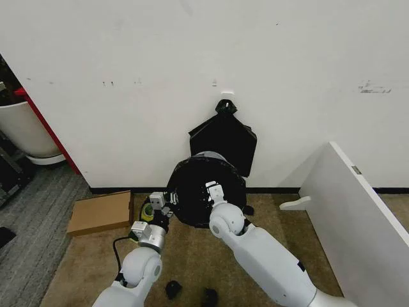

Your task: Place the garbage bag over the trash bin.

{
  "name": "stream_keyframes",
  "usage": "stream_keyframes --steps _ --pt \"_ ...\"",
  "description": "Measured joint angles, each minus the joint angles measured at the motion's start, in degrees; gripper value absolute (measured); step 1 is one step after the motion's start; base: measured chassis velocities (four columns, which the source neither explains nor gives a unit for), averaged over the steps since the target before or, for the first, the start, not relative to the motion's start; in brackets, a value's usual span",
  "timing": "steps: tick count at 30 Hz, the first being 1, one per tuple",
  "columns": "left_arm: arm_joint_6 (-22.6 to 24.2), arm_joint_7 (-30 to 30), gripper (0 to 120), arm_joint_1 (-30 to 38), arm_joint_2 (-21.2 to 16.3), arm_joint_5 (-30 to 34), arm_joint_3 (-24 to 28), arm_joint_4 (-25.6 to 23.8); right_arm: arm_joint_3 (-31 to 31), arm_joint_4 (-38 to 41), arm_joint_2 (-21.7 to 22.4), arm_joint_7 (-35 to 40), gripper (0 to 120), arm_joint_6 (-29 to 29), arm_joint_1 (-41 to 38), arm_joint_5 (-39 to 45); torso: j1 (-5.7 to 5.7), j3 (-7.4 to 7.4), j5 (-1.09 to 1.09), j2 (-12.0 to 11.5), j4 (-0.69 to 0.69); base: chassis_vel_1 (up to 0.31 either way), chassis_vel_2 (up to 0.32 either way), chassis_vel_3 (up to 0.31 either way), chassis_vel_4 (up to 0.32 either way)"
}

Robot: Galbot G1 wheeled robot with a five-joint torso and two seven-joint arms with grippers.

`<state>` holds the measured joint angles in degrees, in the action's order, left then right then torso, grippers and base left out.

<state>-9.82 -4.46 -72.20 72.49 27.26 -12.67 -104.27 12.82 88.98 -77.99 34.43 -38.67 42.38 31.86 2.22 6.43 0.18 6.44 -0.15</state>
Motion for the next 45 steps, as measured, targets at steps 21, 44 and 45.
stream_keyframes --steps 21,44,45 --pt "0.1 0.1 0 -0.1 0.4 -0.3 0.3 0.3 -2.2 -5.5 0.0 -5.6 0 20.0 -0.2 -6.9 0.00 0.00 0.00 0.0 0.00 0.000 0.000 0.000 0.000" --pt "0.3 0.2 0 0.3 0.1 0.0 -0.6 -0.1 -1.6 3.5 3.3 -1.4 0 -0.4 2.3 -1.2 0.00 0.00 0.00 0.0 0.00 0.000 0.000 0.000 0.000" --pt "0.3 0.2 0 0.3 0.1 0.1 -0.8 -0.1 -1.6 4.5 3.7 -1.4 0 0.2 2.6 -1.2 0.00 0.00 0.00 0.0 0.00 0.000 0.000 0.000 0.000"
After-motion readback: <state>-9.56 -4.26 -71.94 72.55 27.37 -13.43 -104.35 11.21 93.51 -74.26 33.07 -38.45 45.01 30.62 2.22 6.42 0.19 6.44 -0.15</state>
